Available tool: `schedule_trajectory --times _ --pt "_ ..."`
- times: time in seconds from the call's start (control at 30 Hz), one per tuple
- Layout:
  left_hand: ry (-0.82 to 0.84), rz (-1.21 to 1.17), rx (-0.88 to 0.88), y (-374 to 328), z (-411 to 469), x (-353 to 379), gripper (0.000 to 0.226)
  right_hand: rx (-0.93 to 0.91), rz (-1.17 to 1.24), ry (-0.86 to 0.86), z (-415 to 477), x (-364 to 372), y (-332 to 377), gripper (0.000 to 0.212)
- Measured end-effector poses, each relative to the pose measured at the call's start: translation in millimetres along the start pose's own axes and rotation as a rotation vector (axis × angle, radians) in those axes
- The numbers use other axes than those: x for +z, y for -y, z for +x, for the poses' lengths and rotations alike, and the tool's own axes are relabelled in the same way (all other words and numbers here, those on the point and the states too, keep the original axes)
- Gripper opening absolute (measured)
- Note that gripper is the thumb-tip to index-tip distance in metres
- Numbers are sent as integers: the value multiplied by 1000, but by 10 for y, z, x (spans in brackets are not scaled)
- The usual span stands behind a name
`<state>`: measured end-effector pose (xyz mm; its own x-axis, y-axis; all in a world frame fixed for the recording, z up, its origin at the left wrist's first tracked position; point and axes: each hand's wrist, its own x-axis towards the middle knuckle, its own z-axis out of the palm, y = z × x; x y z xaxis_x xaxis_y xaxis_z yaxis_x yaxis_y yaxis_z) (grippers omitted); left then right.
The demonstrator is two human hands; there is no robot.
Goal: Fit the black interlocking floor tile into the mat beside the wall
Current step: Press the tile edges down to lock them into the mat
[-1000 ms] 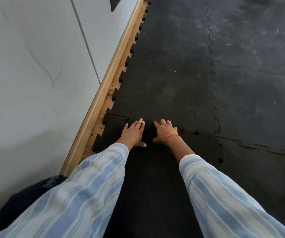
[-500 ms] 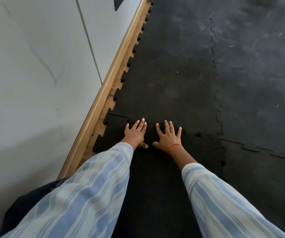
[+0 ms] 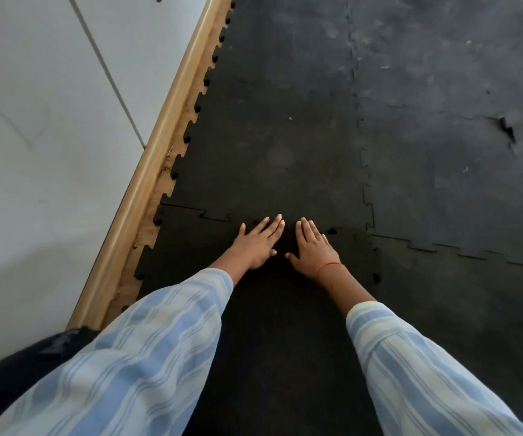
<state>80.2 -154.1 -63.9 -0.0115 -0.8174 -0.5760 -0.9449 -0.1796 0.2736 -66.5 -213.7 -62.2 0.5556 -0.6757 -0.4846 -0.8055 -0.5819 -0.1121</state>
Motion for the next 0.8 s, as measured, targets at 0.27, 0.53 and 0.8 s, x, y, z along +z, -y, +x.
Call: schedule_trajectory --times 0.27,0.53,0.8 --pt "73 113 -89 -151 93 -58 72 -16 -106 118 113 -31 -41 83" --pt "88 148 -142 -244 113 -78 76 -16 -129 192 152 -11 -90 82" --pt "122 114 -29 -374 76 12 69 280 58 -61 -294 252 -707 84"
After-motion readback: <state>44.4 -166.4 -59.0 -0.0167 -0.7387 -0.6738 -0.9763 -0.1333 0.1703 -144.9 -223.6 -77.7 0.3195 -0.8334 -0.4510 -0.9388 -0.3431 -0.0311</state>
